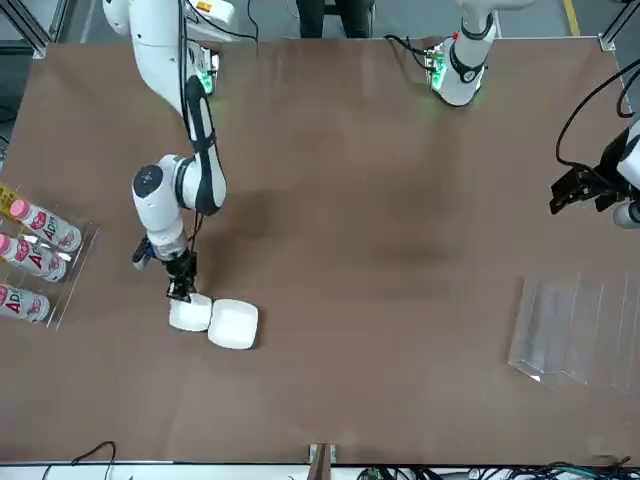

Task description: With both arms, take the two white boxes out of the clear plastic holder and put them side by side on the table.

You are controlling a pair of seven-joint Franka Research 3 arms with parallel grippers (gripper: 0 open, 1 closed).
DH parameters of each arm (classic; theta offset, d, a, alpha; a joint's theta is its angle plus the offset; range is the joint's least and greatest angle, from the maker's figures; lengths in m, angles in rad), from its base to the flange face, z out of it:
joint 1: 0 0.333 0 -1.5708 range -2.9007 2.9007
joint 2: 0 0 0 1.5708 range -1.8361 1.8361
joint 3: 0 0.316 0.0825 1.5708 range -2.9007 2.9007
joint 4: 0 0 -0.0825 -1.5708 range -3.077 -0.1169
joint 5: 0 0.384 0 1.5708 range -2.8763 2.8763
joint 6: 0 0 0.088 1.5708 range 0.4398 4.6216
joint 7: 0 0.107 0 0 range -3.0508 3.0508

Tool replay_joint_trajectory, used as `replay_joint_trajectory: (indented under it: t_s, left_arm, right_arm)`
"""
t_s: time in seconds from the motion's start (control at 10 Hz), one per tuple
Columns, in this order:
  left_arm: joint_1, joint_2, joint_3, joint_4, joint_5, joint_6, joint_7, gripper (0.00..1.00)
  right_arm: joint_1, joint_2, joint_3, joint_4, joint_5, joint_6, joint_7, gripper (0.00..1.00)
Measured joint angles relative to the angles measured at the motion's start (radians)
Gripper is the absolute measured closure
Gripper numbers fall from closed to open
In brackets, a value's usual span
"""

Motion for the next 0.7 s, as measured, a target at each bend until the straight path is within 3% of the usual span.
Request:
replay_joint_trajectory:
  t_s: [0.3,0.6,0.7]
  left_arm:
    - [0.000,0.000,0.000,0.000,0.000,0.000,0.000,0.00]
    - [0.000,0.000,0.000,0.000,0.000,0.000,0.000,0.00]
    - [0.000,0.000,0.000,0.000,0.000,0.000,0.000,0.00]
  right_arm:
    - [0.053,-0.086,-0.099,0.010,-0.003,-0.159,-0.084,0.65]
    - [0.082,-0.099,-0.129,0.013,-0.004,-0.214,-0.139,0.61]
    - [0.089,-0.103,-0.148,0.031,-0.014,-0.278,-0.186,0.55]
